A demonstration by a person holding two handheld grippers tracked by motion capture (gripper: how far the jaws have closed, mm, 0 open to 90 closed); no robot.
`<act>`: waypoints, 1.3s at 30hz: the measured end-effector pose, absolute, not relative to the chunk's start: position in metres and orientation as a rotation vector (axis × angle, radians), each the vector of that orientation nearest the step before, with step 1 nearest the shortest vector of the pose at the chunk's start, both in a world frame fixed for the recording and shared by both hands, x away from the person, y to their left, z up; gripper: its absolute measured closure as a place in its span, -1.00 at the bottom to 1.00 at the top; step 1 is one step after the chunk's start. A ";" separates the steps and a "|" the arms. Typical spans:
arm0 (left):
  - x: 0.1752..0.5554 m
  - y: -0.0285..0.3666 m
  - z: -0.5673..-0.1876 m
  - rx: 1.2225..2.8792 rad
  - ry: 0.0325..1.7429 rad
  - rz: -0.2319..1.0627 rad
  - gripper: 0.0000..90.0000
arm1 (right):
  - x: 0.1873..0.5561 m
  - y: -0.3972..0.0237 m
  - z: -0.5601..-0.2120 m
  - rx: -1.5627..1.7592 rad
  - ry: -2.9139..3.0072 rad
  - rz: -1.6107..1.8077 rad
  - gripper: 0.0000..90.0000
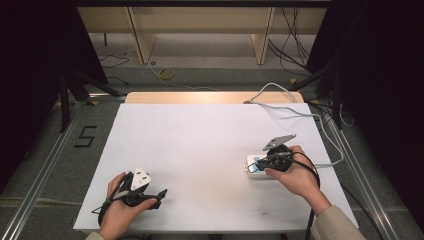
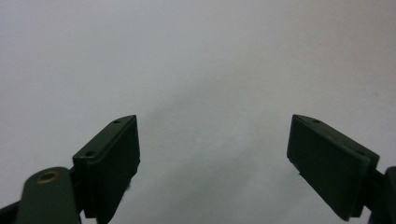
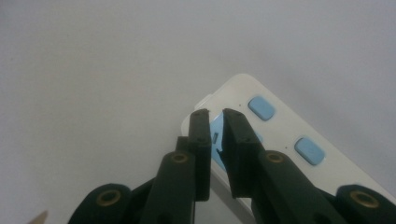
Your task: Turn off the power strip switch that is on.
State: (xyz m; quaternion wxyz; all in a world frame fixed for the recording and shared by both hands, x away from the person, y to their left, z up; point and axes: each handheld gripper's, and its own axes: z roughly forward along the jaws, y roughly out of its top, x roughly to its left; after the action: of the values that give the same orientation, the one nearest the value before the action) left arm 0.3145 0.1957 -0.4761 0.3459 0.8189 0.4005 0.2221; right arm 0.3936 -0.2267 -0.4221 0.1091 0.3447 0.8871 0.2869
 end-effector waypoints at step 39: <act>0.314 0.196 -0.476 2.129 1.041 0.573 -0.62 | 0.363 -0.248 -0.436 0.967 2.568 0.977 0.45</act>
State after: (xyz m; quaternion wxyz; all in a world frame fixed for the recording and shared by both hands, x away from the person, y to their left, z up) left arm 0.3135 0.1958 -0.4760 0.3443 0.8198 0.4009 0.2204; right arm 0.3630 -0.2480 -0.4358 0.1141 0.3298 0.8759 0.3332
